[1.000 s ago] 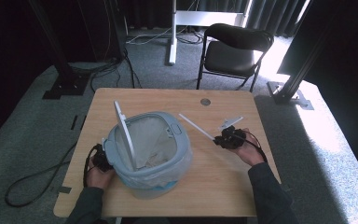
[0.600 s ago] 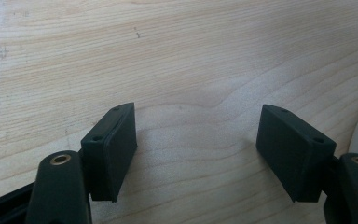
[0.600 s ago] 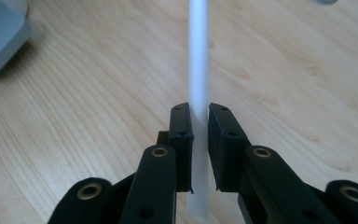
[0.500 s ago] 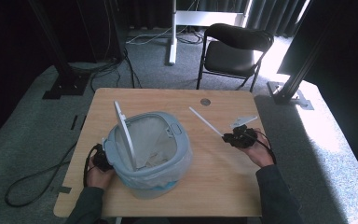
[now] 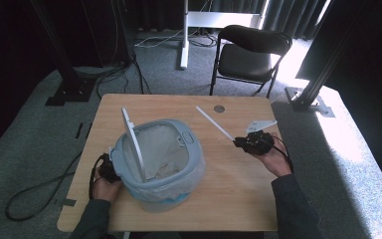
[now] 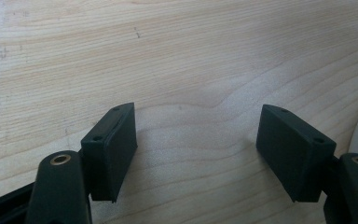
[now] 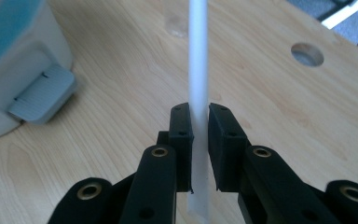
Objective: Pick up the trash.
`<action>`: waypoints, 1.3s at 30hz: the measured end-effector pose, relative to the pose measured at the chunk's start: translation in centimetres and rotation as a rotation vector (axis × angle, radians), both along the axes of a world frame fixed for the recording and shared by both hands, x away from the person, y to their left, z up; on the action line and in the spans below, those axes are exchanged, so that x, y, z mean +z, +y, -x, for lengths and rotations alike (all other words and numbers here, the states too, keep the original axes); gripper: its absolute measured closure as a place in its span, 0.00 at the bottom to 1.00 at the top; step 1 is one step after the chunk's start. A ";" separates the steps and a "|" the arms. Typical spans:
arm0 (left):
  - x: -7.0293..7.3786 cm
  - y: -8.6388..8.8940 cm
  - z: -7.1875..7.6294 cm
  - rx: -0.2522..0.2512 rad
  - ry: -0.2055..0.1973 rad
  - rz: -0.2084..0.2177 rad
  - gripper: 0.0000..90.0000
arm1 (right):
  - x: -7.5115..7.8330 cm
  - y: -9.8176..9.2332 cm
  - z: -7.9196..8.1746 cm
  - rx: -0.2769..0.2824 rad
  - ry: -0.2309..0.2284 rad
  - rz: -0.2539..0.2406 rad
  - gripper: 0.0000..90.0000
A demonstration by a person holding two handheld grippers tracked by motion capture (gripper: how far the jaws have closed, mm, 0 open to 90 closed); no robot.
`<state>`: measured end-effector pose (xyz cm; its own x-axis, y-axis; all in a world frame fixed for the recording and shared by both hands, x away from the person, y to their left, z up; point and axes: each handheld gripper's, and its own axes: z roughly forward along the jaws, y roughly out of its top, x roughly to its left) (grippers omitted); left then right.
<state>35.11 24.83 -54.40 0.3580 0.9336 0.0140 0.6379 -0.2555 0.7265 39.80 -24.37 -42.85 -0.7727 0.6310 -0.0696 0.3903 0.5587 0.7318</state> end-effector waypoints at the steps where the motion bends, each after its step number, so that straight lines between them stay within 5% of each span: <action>1: 0.0 0.0 0.0 0.000 0.000 0.000 0.32 | 0.2 0.1 0.1 0.004 -0.006 -0.002 0.89; 39: 0.0 0.0 0.0 0.000 0.000 0.000 0.32 | 6.5 3.7 2.6 0.170 -0.134 -0.135 0.89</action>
